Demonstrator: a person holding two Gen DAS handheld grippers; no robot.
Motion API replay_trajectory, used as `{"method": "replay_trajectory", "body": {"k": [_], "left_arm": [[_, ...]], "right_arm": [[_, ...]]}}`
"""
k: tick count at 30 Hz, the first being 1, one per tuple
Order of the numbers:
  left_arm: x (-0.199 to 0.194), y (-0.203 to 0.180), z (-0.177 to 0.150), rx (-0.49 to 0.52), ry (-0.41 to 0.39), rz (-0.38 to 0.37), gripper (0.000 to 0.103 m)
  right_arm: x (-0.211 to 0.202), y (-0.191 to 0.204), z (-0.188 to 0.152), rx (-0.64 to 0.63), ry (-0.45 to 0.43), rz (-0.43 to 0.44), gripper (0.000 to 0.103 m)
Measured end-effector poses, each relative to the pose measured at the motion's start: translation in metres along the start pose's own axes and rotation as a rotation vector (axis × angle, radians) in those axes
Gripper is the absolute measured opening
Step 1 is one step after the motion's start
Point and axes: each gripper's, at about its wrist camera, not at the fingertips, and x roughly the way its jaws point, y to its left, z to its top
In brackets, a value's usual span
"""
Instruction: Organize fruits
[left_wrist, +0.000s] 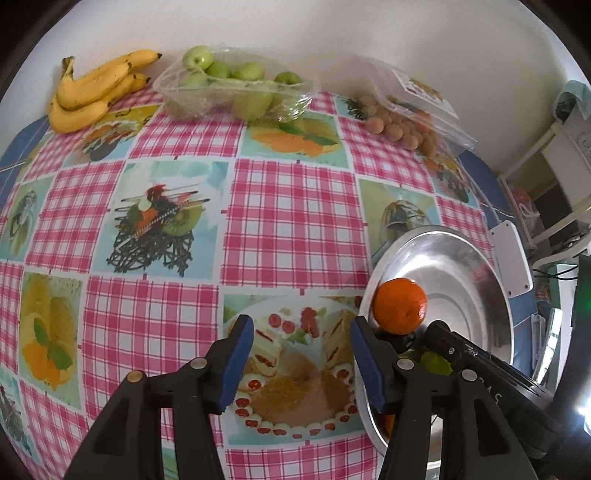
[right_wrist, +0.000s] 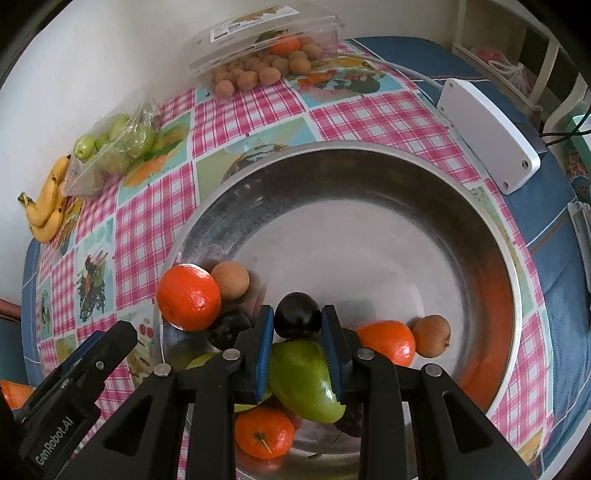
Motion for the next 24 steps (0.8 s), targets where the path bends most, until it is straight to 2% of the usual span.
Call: {"method": "replay_trajectory", "body": {"k": [6, 10, 15, 17, 20, 22, 24], "left_arm": [[0.005, 0.004, -0.001, -0.010, 0.024, 0.017, 0.064], [0.008, 0.008, -0.001, -0.025, 0.033, 0.029, 0.072], [0.011, 0.014, 0.000, -0.048, 0.043, 0.053, 0.081], [0.012, 0.016, 0.000, -0.054, 0.044, 0.066, 0.087], [0.012, 0.020, 0.001, -0.066, 0.037, 0.078, 0.091], [0.012, 0.023, 0.001, -0.078, 0.031, 0.093, 0.100], [0.012, 0.027, 0.001, -0.088, 0.023, 0.101, 0.103]], "right_arm": [[0.002, 0.001, 0.001, 0.000, 0.001, -0.012, 0.029], [-0.001, 0.003, 0.004, 0.011, -0.010, -0.001, 0.052], [-0.005, 0.005, 0.005, -0.004, -0.026, -0.020, 0.056], [-0.008, 0.006, 0.006, -0.008, -0.042, -0.028, 0.069], [-0.012, 0.006, 0.006, -0.012, -0.055, -0.039, 0.074], [-0.012, 0.006, 0.007, -0.012, -0.055, -0.038, 0.077], [-0.012, 0.005, 0.006, -0.010, -0.054, -0.042, 0.079]]}}
